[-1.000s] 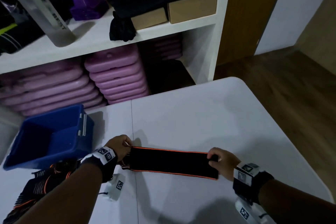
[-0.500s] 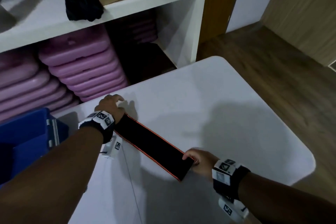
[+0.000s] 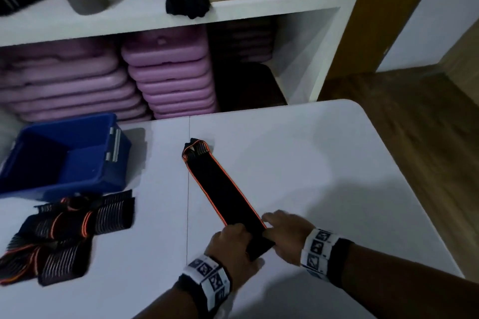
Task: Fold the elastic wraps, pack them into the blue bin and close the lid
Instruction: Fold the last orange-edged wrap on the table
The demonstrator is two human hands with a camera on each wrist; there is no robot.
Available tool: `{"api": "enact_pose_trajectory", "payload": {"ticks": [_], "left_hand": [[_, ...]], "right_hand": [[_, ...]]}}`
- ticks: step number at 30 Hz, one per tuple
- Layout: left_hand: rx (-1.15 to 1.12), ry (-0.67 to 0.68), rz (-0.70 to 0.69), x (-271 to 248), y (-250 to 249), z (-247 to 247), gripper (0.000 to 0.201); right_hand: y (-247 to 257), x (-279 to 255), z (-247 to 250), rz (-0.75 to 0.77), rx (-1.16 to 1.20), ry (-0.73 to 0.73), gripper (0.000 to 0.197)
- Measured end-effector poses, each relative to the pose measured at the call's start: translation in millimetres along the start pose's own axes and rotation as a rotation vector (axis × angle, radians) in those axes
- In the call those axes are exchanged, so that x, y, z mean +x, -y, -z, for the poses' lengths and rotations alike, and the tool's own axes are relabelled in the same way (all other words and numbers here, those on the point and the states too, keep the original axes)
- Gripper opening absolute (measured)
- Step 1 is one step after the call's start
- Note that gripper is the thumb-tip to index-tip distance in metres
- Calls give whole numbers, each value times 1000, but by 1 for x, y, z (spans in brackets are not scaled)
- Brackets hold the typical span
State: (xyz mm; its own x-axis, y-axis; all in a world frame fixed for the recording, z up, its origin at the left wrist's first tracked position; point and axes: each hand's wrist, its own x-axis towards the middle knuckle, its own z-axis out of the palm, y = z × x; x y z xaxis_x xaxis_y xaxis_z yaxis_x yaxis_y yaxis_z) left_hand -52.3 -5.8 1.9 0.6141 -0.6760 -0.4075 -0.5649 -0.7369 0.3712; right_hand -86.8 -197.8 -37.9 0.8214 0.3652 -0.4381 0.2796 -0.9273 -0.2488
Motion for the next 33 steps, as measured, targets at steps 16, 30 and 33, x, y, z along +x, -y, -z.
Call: {"api": "enact_pose_trajectory", "payload": {"ticks": [16, 30, 33], "left_hand": [[-412, -173, 275, -28, -10, -30, 48], [-76, -340, 142, -16, 6, -59, 8], [-110, -366, 118, -20, 4, -60, 16]], "right_hand": [[12, 15, 13, -54, 326, 168, 21], [18, 14, 5, -86, 265, -84, 16], [18, 12, 4, 40, 86, -104, 23]]}}
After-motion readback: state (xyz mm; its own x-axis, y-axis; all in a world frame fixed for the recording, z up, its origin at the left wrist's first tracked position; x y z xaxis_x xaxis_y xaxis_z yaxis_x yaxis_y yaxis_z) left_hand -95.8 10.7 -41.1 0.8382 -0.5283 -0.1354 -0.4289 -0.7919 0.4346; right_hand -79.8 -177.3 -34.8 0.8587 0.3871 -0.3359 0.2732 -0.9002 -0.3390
